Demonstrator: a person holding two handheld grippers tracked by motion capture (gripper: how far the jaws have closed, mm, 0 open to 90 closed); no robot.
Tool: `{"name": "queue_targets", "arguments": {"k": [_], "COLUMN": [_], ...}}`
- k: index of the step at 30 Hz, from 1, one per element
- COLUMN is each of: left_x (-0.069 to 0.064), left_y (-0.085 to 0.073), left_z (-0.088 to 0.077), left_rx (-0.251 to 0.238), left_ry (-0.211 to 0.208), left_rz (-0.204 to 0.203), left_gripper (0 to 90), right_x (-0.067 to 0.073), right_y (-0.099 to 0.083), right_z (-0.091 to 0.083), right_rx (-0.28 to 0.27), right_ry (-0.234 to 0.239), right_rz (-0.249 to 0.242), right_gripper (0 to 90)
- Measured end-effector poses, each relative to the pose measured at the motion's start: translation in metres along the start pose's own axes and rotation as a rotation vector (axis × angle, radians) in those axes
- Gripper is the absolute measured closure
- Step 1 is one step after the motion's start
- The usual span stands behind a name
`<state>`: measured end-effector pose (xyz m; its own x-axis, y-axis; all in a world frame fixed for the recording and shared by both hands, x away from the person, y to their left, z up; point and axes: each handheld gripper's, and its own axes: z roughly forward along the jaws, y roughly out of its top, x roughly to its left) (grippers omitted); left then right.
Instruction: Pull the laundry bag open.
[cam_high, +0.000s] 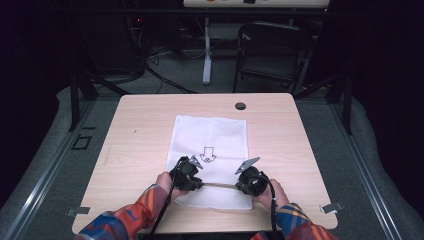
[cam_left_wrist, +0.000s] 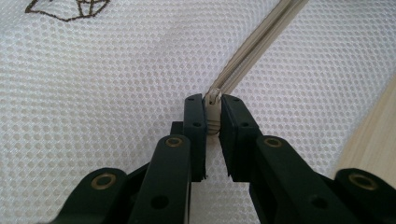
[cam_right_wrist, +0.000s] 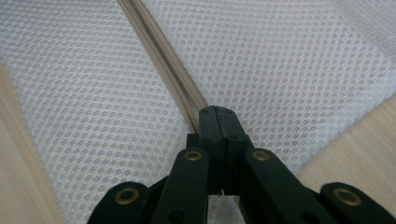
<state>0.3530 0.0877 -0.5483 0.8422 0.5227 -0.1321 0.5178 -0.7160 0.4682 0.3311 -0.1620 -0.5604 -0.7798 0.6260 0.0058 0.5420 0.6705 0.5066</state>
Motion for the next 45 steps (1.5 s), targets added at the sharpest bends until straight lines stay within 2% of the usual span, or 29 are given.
{"name": "queue_targets", "arguments": {"k": [23, 25, 27, 28, 38, 40, 45], "left_x": [0.012, 0.012, 0.011, 0.011, 0.006, 0.006, 0.007], "left_y": [-0.013, -0.014, -0.015, -0.016, -0.017, -0.017, -0.018], "left_z": [-0.012, -0.012, -0.012, -0.012, -0.011, -0.011, -0.013], "left_rx": [0.007, 0.003, 0.002, 0.008, 0.019, 0.019, 0.022], "left_ry": [0.018, 0.008, 0.021, 0.01, -0.003, -0.003, 0.002], "left_rz": [-0.024, -0.035, -0.029, -0.031, -0.025, -0.021, -0.024], "left_gripper": [80.7, 80.7, 80.7, 80.7, 80.8, 80.8, 80.8], "right_x": [0.0, 0.0, 0.001, 0.001, 0.0, -0.001, -0.001], "right_y": [0.0, 0.0, 0.0, 0.0, 0.0, 0.001, 0.0], "right_z": [0.0, 0.0, 0.0, 0.0, 0.0, -0.001, 0.0], "right_rx": [-0.002, -0.004, -0.005, 0.001, 0.003, 0.015, 0.01], "right_ry": [0.002, 0.003, 0.003, 0.0, -0.005, -0.014, -0.019], "right_rz": [0.003, 0.004, 0.009, 0.005, 0.001, -0.013, -0.004], "right_gripper": [90.0, 90.0, 90.0, 90.0, 90.0, 90.0, 90.0]}}
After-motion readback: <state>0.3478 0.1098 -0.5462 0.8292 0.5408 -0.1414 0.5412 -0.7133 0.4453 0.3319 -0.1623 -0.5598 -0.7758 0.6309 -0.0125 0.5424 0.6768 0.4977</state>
